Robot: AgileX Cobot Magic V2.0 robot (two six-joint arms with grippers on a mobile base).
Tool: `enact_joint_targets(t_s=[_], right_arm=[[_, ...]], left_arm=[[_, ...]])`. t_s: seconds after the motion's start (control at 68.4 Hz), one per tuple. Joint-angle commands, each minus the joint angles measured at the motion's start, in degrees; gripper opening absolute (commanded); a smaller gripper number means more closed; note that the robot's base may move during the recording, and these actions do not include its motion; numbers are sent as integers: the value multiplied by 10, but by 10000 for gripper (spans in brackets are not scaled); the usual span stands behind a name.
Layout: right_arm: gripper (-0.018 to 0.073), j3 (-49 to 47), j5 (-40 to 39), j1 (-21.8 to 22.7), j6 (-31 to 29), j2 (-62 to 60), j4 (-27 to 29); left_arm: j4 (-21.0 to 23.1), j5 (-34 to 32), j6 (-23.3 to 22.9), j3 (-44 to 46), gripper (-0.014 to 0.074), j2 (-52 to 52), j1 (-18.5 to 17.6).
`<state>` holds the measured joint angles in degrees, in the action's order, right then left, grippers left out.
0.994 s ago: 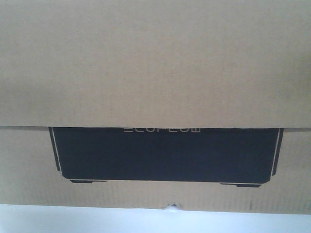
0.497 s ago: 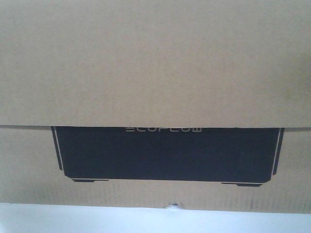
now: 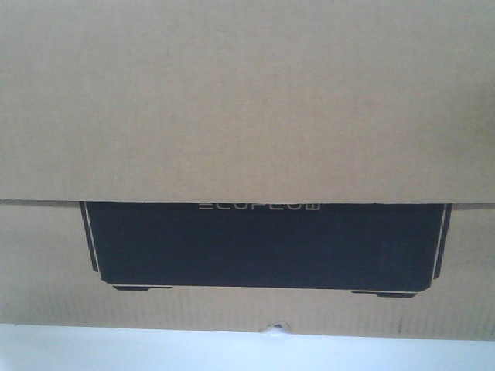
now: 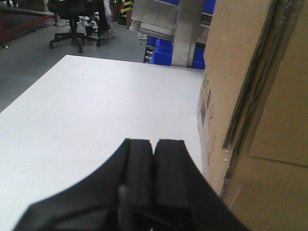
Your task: Grab box from left shelf to table start
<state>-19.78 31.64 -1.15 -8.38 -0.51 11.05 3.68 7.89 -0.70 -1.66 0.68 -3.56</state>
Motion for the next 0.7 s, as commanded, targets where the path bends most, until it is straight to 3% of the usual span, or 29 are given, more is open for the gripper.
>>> enact_joint_targets(t_s=[0.0, 0.555, 0.687], right_arm=[[58, -14, -54, 2, -2, 9, 0], [58, -14, -54, 2, -2, 9, 0], [58, 16, -99, 2, -1, 9, -17]], left_arm=[[6, -54, 2, 1, -92, 9, 0], [6, -54, 2, 1, -92, 9, 0], [6, -54, 2, 1, -92, 9, 0]])
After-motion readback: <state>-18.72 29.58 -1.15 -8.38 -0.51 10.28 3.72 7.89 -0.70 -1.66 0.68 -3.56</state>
